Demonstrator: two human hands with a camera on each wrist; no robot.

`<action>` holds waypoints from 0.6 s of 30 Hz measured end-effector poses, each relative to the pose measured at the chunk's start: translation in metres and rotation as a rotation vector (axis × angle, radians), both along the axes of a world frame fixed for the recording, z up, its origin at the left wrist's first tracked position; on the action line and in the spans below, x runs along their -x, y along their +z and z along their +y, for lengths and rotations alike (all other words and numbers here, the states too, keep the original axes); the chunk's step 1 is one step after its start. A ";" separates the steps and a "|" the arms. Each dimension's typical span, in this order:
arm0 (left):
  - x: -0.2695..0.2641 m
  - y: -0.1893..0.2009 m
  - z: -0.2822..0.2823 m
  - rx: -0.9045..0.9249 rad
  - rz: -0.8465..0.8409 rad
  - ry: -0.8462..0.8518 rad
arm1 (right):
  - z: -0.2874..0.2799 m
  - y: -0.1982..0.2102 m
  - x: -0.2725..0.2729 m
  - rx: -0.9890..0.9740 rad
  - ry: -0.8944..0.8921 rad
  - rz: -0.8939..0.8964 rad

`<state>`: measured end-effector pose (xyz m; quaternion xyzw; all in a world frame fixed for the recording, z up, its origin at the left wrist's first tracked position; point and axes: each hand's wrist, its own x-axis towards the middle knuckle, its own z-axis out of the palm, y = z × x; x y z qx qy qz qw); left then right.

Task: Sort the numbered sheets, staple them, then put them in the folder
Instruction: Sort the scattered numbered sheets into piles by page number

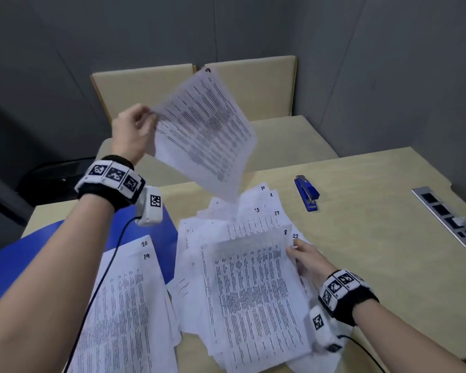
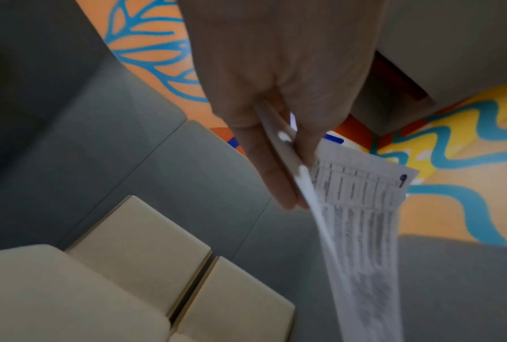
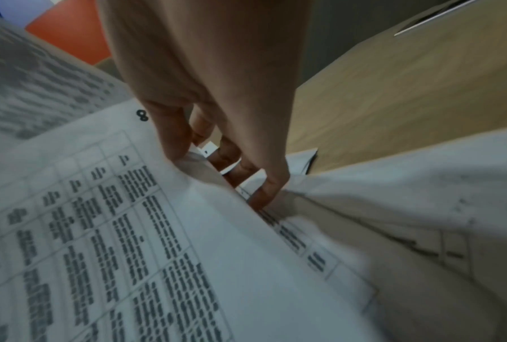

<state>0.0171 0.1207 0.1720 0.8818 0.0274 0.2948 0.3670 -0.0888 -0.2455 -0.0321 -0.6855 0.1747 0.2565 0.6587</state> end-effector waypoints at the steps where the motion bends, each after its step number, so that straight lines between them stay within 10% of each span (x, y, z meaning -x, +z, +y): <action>1: 0.001 -0.004 -0.003 -0.020 0.074 -0.053 | -0.004 0.002 0.000 -0.012 0.003 -0.002; 8: 0.016 -0.103 -0.040 -0.023 0.704 -0.499 | -0.013 0.038 -0.006 -0.035 -0.044 -0.064; 18: 0.054 -0.181 -0.080 0.148 0.940 -0.529 | 0.010 0.005 -0.012 0.047 -0.141 -0.121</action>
